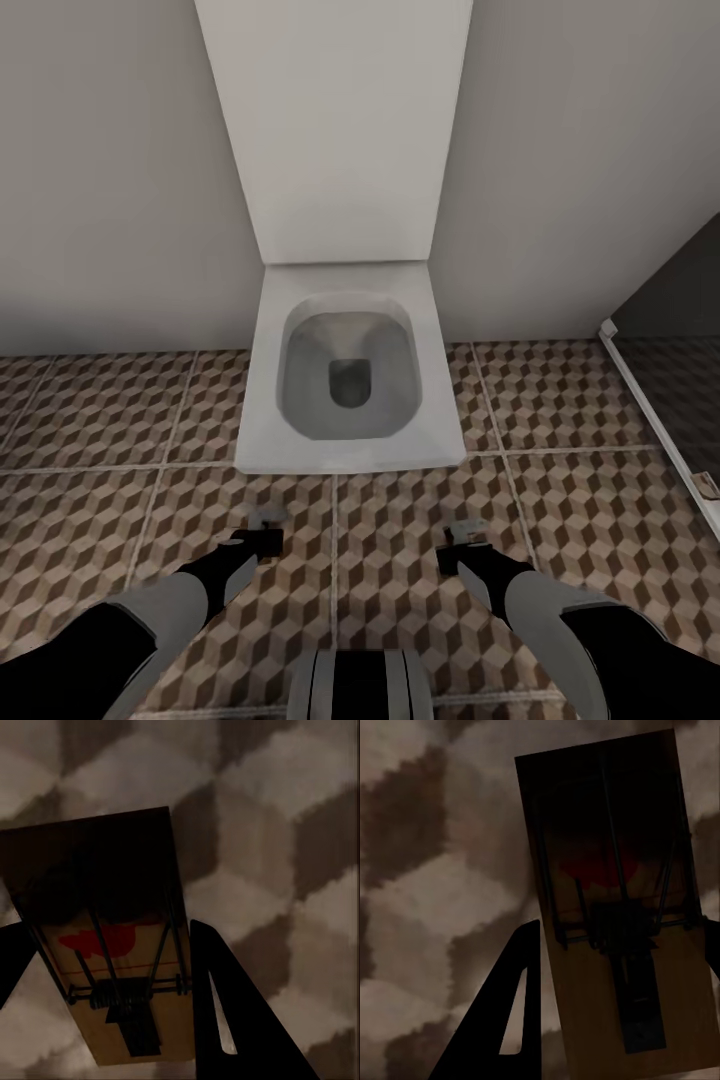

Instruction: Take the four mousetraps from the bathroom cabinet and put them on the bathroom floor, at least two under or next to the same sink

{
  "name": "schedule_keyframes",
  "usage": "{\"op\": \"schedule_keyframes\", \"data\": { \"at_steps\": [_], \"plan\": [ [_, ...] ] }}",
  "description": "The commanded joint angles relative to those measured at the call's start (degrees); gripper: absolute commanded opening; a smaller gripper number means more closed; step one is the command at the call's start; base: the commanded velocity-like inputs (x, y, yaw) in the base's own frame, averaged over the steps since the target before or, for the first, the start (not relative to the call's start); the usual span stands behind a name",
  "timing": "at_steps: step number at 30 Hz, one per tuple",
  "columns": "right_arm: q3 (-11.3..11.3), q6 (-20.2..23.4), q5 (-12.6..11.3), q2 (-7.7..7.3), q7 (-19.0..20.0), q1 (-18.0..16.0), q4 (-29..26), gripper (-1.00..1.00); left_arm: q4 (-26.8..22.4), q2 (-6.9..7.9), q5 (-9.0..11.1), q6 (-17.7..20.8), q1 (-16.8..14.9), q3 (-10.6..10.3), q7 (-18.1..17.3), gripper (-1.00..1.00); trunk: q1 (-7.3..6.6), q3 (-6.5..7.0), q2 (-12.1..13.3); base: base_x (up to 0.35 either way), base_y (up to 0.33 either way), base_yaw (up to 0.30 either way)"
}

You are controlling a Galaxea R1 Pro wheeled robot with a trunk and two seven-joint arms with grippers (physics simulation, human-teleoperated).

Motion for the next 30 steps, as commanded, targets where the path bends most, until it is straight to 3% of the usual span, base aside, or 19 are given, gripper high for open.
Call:
{"op": "schedule_keyframes", "data": {
  "at_steps": [1, 30],
  "plan": [
    [0.5, 0.2, 0.0, 0.02, -0.1, -0.1, 0.1, -1.0, 0.0, -0.07, 0.3, 0.0, 0.0, -0.5, 0.2, -1.0, 0.01, -0.26, 0.0, 0.0, 0.0, 0.0],
    [0.5, 0.5, 0.0, 0.01, -0.1, -0.1, 0.1, -1.0, 0.1, 0.01, 0.1, 0.0, 0.0, -0.6, 0.2, -1.0, 0.04, -0.48, 0.0, 0.0, 0.0, 0.0]
  ]
}}
